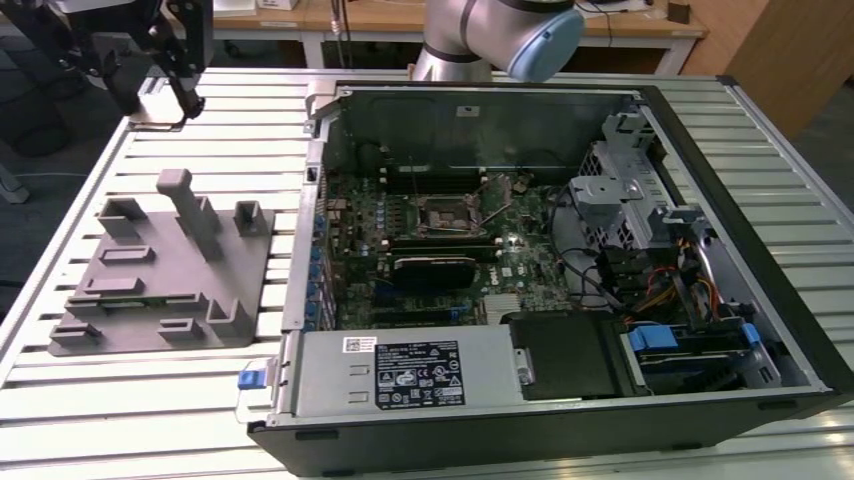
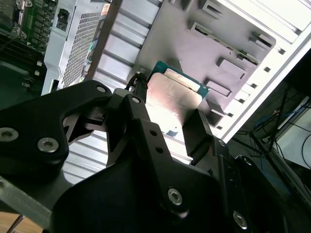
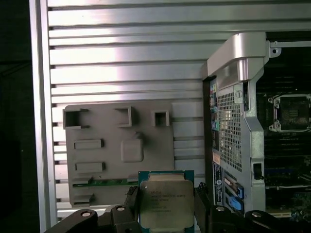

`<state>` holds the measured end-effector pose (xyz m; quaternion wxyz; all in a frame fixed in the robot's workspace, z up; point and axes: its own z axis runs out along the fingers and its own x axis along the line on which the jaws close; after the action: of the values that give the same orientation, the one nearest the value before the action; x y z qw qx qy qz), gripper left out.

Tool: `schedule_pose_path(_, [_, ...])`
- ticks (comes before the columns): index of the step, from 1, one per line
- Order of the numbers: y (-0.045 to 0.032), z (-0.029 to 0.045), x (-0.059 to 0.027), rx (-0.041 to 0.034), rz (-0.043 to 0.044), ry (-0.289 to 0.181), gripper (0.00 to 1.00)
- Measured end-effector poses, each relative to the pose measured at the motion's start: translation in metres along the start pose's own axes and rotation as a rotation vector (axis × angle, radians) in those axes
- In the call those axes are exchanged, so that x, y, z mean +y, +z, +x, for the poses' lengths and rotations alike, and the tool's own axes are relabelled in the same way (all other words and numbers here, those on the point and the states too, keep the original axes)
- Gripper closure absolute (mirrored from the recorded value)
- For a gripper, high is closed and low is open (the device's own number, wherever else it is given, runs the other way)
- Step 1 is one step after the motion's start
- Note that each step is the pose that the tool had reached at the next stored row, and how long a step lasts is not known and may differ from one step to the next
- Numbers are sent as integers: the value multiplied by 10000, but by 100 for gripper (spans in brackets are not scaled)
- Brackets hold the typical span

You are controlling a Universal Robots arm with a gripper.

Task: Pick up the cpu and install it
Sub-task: 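Pick up the cpu and move it towards the insertion slot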

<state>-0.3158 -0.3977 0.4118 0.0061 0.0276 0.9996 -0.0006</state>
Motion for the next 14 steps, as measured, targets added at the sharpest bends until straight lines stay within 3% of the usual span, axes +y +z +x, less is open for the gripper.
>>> schedule_pose_path(7, [1, -96, 5, 0, 0, 0, 46])
schedule_pose_path(14, [3, -288, 21, 0, 0, -1, 46])
